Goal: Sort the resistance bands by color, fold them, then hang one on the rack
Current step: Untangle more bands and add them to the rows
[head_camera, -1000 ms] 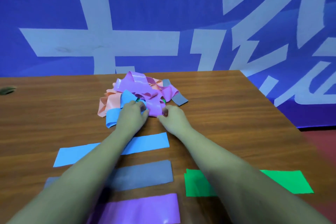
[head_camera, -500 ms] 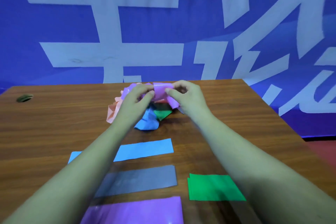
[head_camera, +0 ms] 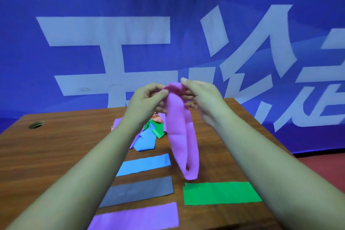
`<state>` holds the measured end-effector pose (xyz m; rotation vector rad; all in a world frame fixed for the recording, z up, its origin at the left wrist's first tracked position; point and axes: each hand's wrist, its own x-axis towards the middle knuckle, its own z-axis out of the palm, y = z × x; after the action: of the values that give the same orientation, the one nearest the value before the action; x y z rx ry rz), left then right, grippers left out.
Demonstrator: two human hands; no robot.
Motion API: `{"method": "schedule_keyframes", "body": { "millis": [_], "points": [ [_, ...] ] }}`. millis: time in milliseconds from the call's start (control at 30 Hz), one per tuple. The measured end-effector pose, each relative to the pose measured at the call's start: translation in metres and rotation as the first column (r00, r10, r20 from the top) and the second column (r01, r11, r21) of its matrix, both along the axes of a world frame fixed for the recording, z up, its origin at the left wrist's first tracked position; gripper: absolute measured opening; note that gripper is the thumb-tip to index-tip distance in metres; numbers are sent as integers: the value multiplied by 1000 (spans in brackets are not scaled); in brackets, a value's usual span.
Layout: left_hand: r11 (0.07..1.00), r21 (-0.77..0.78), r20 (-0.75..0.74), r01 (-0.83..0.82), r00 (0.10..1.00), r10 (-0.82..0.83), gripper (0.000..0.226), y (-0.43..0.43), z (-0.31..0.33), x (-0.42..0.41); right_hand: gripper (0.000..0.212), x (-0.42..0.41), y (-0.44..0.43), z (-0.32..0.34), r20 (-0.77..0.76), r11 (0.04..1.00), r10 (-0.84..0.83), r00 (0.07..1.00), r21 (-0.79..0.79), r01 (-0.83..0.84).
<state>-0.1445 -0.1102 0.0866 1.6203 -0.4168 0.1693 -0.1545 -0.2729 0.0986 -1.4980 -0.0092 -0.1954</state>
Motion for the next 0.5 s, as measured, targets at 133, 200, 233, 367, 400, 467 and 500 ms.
{"method": "schedule_keyframes", "body": {
  "millis": [133,200,233,367,400,467,500],
  "points": [
    [997,-78,-49,21,998,-25,24,-9,16,-15,47,-31,-11,-11,-83,974,197,977,130,-185],
    [997,-73,-54,34,998,-38,25,-11,18,-20,35,-47,-13,-19,-71,959,272,960,105,-264],
    [998,-57,-52,33,998,-36,23,-12,18,-23,26,-55,-12,-22,-57,954,296,953,60,-293],
    [998,-69,-87,-1,996,-5,21,-12,17,-33,14,-70,-9,-27,0,966,220,975,-142,-218],
    [995,-104,-117,2,993,-15,22,-10,17,-34,10,-74,-8,-25,11,967,200,980,-162,-196],
    [990,-132,-211,49,974,-76,29,-6,15,-37,4,-77,-5,-16,24,978,159,987,-140,-154],
    [989,-115,-268,96,955,-124,44,-4,13,-42,4,-78,-3,-11,31,985,134,991,-115,-129]
  ]
}}
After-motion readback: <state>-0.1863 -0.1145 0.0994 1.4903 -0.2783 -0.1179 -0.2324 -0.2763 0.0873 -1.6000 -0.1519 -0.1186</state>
